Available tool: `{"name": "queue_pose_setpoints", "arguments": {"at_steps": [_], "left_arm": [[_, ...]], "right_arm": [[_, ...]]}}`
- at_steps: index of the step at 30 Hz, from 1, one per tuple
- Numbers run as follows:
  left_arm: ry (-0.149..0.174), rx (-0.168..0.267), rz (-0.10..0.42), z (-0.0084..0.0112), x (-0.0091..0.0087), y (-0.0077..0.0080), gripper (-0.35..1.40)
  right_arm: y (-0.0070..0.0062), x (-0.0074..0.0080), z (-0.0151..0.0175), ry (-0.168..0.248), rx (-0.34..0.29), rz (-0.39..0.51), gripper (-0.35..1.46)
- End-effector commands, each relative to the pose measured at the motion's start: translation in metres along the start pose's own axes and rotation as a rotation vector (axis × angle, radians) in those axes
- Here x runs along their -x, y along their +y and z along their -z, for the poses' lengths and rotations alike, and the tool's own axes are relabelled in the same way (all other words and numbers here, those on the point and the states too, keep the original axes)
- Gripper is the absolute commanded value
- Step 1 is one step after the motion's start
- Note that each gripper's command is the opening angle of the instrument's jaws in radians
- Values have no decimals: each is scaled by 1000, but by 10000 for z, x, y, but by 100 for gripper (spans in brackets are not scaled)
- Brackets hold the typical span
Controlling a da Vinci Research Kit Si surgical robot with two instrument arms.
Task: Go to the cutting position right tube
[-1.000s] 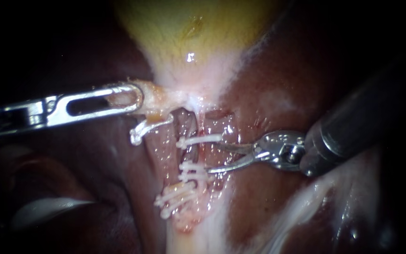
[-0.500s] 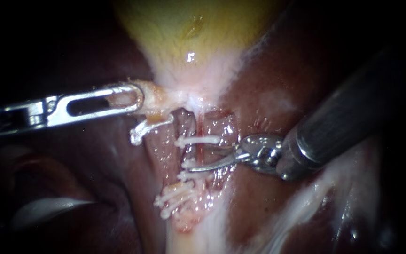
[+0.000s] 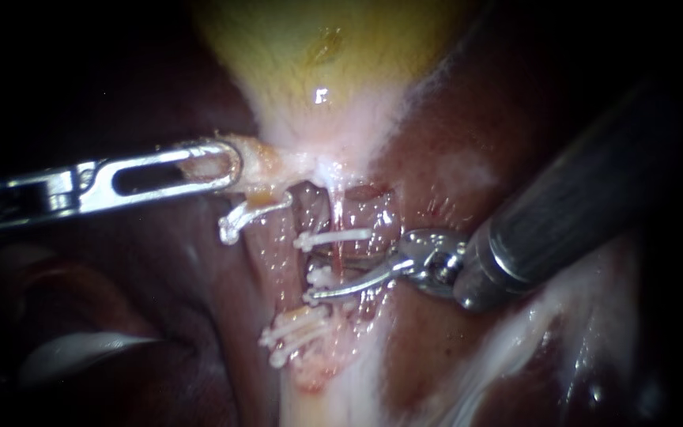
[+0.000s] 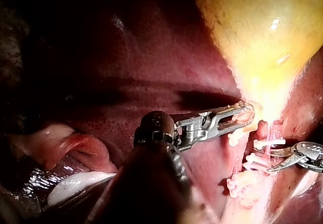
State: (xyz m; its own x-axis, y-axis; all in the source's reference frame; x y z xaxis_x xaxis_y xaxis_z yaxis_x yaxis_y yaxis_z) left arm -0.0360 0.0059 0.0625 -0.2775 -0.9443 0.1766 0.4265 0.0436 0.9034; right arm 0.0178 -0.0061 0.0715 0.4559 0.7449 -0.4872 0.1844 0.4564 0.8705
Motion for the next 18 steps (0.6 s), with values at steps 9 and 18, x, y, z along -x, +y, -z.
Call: {"name": "queue_pose_setpoints", "arguments": {"at_steps": [9,18], "left_arm": [[0,0,0,-1,0,0,-35],[-1,0,-1,-2,-1,0,-35]], "right_arm": [[-11,-15,-8,43,-59,5,140],[-4,-24,-26,77,-65,8,140]]}}
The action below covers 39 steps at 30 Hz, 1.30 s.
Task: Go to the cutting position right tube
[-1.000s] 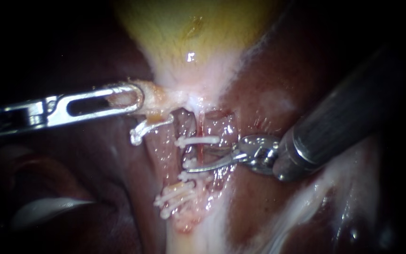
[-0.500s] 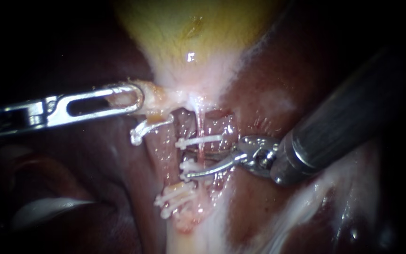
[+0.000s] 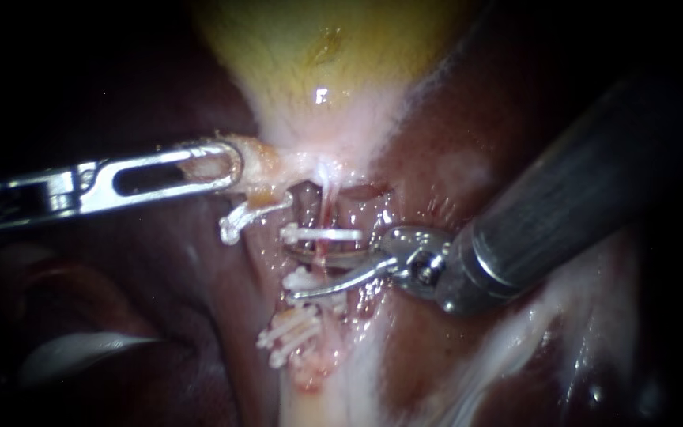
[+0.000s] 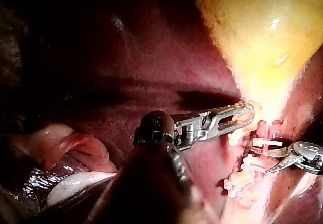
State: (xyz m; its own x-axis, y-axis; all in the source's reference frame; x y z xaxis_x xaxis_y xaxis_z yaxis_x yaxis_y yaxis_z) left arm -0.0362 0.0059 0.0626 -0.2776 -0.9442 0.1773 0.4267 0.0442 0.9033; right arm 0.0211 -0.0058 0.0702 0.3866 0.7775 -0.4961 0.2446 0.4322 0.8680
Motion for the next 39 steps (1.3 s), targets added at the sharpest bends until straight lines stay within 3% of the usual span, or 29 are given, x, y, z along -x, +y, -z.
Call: {"name": "queue_pose_setpoints", "arguments": {"at_steps": [1,9,21,39], "left_arm": [[0,0,0,0,0,0,-35],[0,0,0,0,0,0,-35],[0,0,0,0,0,0,-35],[0,0,0,1,0,1,-35]], "right_arm": [[1,-1,-2,6,-1,1,140],[11,-2,-14,43,-12,1,138],[14,-6,-22,92,-36,-14,141],[15,-7,-23,98,-39,-31,141]]}}
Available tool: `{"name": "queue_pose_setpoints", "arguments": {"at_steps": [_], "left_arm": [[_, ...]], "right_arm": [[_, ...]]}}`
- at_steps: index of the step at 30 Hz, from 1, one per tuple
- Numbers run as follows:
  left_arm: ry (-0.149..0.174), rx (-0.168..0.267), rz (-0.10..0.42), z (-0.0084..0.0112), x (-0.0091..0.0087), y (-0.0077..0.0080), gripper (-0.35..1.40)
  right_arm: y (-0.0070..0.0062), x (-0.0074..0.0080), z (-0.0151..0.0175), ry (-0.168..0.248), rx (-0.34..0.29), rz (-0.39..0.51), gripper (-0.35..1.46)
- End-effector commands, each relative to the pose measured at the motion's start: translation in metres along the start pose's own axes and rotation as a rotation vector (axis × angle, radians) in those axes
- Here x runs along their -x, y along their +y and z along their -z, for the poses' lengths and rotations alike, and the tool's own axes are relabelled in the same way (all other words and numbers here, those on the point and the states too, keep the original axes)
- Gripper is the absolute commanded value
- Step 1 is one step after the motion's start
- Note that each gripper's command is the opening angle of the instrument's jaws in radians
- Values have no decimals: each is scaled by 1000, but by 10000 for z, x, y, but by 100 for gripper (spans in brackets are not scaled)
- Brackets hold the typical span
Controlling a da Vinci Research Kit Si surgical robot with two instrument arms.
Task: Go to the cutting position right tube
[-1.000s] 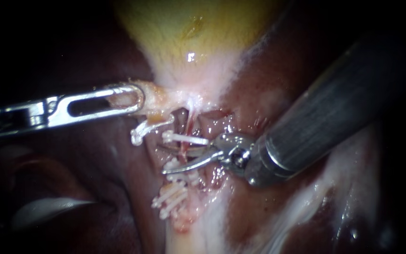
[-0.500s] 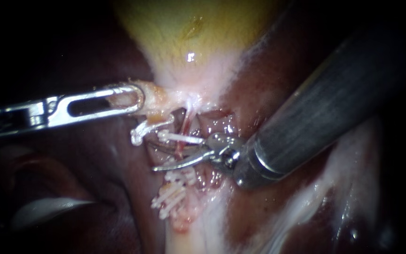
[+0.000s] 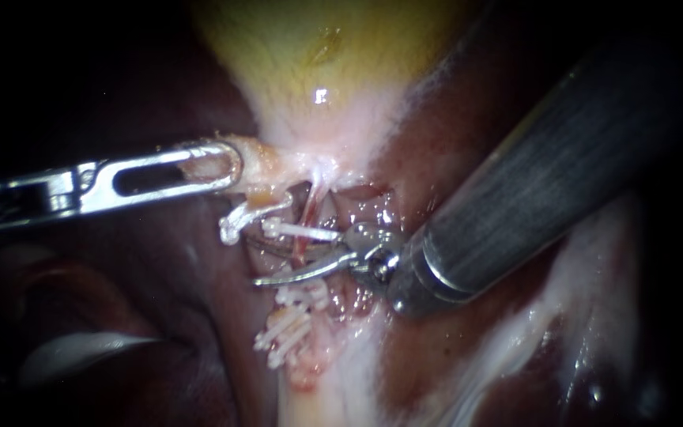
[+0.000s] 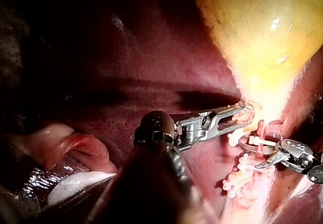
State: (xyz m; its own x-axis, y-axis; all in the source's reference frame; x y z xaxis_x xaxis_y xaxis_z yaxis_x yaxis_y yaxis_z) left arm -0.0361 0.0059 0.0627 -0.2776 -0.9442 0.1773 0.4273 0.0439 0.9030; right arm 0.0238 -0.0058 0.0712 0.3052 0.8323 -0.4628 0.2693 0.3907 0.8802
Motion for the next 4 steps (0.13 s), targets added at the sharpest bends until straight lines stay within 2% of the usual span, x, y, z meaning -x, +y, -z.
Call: {"name": "queue_pose_setpoints", "arguments": {"at_steps": [1,4], "left_arm": [[0,-1,0,0,0,0,-35],[0,-1,0,0,0,0,-35]], "right_arm": [[0,0,0,-1,0,0,141],[-1,0,1,-1,-1,0,143]]}}
